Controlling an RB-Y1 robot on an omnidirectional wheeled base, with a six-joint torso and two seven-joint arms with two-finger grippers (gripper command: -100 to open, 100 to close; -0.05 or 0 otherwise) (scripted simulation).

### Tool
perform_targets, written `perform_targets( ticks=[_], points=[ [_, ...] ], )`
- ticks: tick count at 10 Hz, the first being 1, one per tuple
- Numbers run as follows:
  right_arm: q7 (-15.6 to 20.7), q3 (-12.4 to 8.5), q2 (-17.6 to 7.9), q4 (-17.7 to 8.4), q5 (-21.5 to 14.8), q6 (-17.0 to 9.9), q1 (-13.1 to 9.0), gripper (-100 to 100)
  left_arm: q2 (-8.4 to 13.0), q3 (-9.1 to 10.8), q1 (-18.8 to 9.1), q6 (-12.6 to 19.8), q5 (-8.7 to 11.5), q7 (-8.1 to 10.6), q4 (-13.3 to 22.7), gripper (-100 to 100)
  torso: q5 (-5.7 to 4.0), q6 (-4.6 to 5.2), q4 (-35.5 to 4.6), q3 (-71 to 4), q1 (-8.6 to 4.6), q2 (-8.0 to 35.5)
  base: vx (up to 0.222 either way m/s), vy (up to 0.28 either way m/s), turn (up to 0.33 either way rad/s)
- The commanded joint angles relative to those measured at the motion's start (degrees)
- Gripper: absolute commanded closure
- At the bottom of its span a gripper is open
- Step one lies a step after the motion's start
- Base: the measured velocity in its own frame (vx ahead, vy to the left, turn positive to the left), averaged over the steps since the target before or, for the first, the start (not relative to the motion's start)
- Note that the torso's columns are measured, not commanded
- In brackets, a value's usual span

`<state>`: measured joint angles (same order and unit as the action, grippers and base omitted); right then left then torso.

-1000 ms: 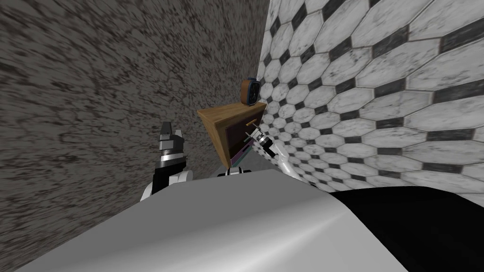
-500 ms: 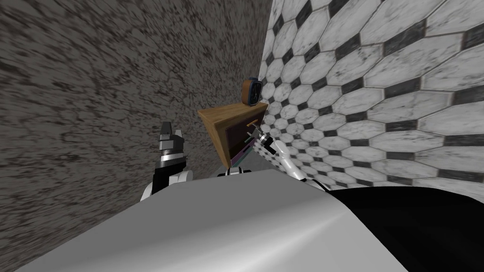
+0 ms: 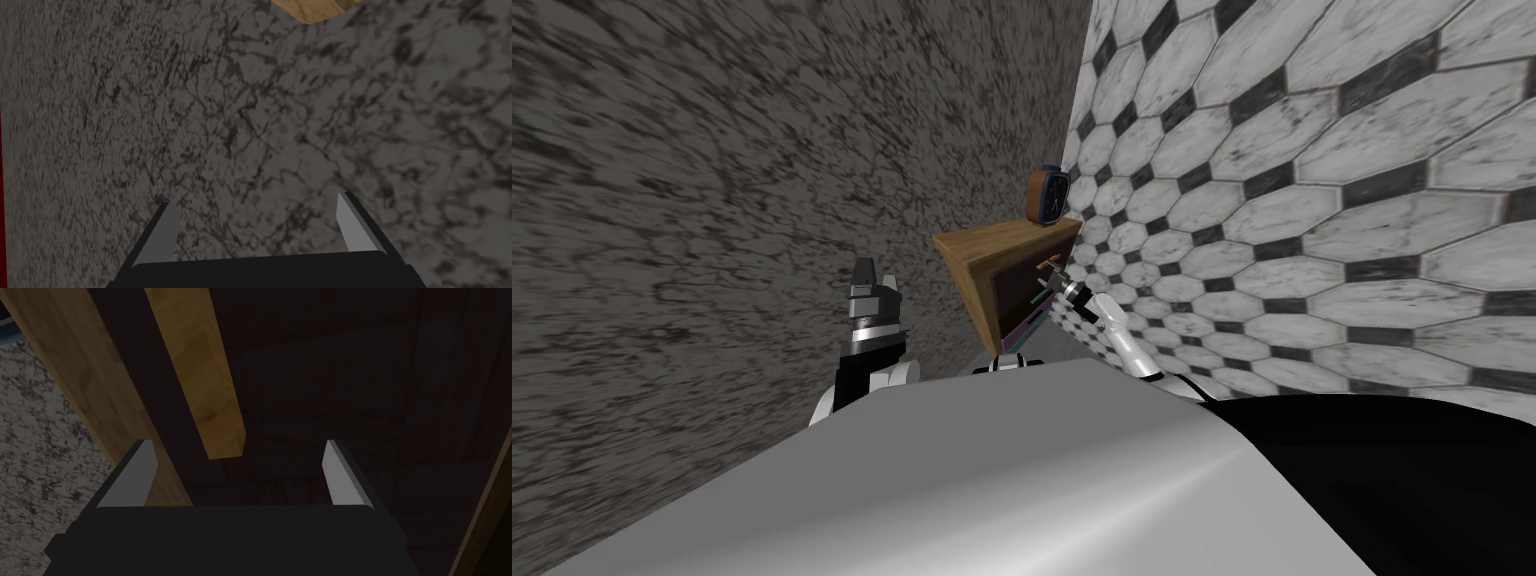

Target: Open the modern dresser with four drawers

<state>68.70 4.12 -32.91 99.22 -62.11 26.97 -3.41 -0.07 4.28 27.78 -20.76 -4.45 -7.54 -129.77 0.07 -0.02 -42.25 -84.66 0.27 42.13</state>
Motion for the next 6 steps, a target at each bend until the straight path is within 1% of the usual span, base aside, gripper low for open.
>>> perform_targets(
  ticks=[1,2,4,5,6],
  points=[
    [-0.23,-0.05,-0.11,-0.01,0.02,-0.04,-0.07,100,0.00,0.00,0.00,0.00,0.00,0.00,-0.01,0,-0.03,0.03,0.00,0.04,-0.19,0.11,0.006,0.009,-0.001],
    [-0.46,-0.15,-0.43,0.46,0.26,0.38,0.06,100,0.01,0.01,0.00,0.00,0.00,0.00,0.00,0,-0.10,0.03,-0.05,0.14,-0.39,0.25,-0.070,-0.058,-0.074],
    [-0.65,-0.23,-0.69,0.81,0.44,0.69,0.15,100,0.02,0.02,-0.02,0.00,0.00,0.00,0.00,0,-0.32,0.00,0.22,0.27,-0.68,0.38,-0.156,-0.144,-0.046],
    [-0.78,-0.28,-0.86,1.04,0.56,0.89,0.22,100,0.02,0.02,-0.03,0.01,0.00,0.00,0.01,0,-0.27,0.04,0.17,0.18,-0.63,0.25,-0.155,-0.139,-0.042],
    [-0.87,-0.38,-0.93,1.16,0.47,0.54,-0.09,100,0.02,0.02,-0.02,0.01,0.00,0.00,0.01,0,-0.18,0.03,0.15,0.04,-0.38,0.05,-0.076,-0.059,-0.015]
  ],
)
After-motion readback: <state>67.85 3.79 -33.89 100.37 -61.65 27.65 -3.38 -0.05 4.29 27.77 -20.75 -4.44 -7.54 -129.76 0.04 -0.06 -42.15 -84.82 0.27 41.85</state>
